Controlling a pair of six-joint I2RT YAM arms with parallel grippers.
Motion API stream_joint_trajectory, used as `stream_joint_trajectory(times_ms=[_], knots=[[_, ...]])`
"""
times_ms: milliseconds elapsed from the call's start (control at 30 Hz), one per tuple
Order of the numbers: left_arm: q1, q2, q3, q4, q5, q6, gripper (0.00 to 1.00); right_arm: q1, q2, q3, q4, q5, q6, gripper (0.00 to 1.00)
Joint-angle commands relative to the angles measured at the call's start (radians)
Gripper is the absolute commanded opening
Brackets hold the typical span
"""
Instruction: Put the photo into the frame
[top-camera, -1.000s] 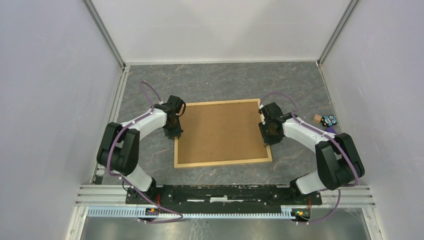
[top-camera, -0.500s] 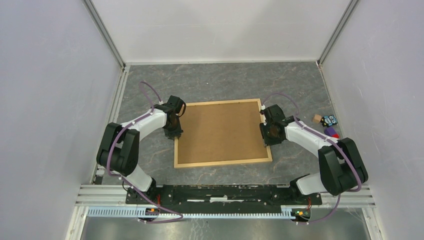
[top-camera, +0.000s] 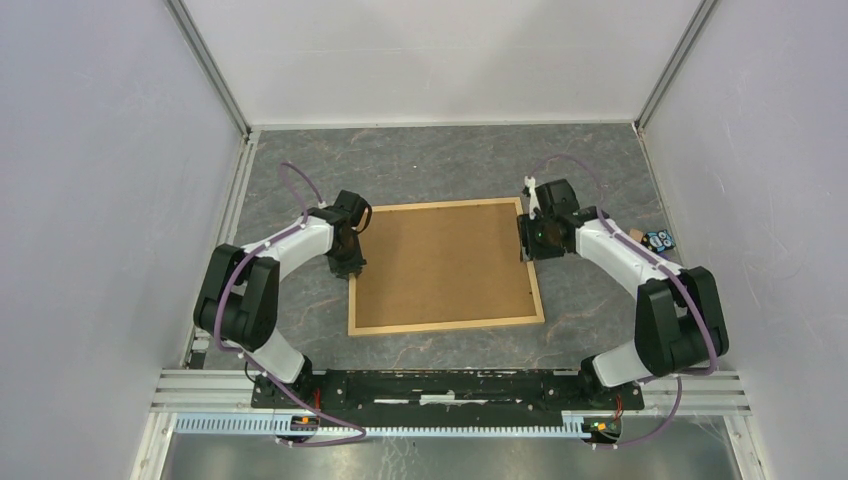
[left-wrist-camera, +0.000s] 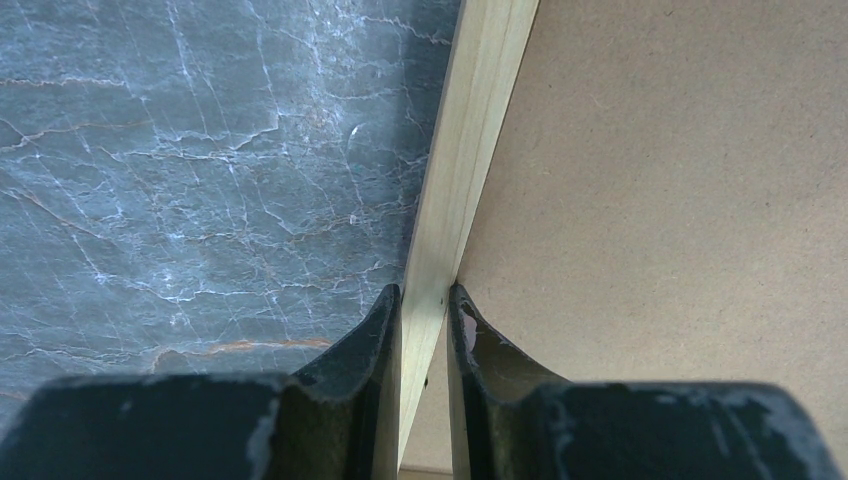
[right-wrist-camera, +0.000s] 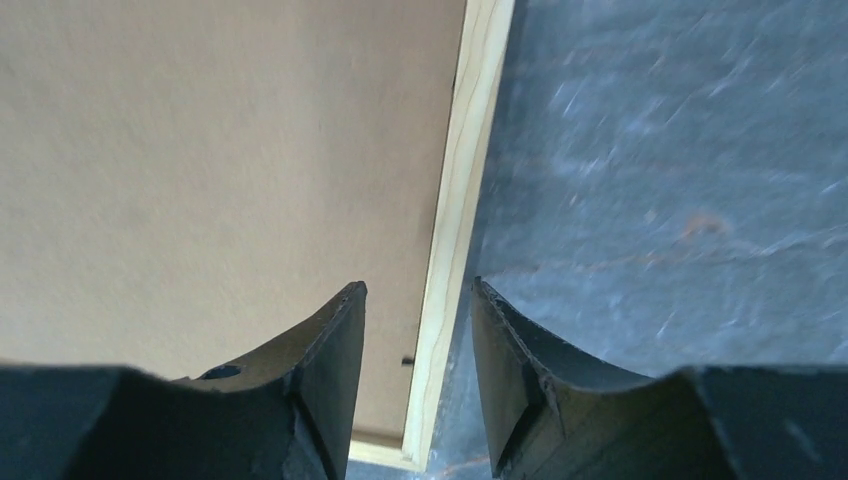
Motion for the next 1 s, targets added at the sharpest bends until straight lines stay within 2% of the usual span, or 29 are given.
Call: stream_joint_trajectory(times_ms=[0,100,300,400,467,600,700,900,967], knots=[[0.023,0.051,-0.026,-0.103,0.073,0.034,0.06,-0.025,0.048,0.116,0.044,-0.011,-0.048,0.48],[0.068,0.038,-0.018,-0.101,0.14,0.049,0.15,-0.025,0.076,0.151,0.052,0.002,-0.064,0.48],[0.139,0.013,0.011,-0.097,0.253,0.104,0.48,-0.035,0.123,0.185,0.058,0.022,-0.074,0.47],[0.152,0.034,0.04,-0.099,0.268,0.112,0.6,-0.036,0.135,0.198,0.075,0.014,-0.067,0.47],[0.151,0.053,0.06,-0.101,0.264,0.115,0.61,-0.038,0.143,0.208,0.085,0.005,-0.065,0.47],[0.153,0.087,0.105,-0.118,0.229,0.132,0.57,-0.052,0.171,0.231,0.081,-0.01,-0.071,0.47],[0.153,0.118,0.139,-0.124,0.218,0.138,0.5,-0.07,0.182,0.23,0.092,-0.035,-0.068,0.46],[0.159,0.164,0.184,-0.124,0.168,0.156,0.44,-0.091,0.217,0.244,0.089,-0.052,-0.072,0.44],[0.161,0.171,0.188,-0.12,0.157,0.165,0.38,-0.092,0.229,0.248,0.084,-0.048,-0.073,0.44]])
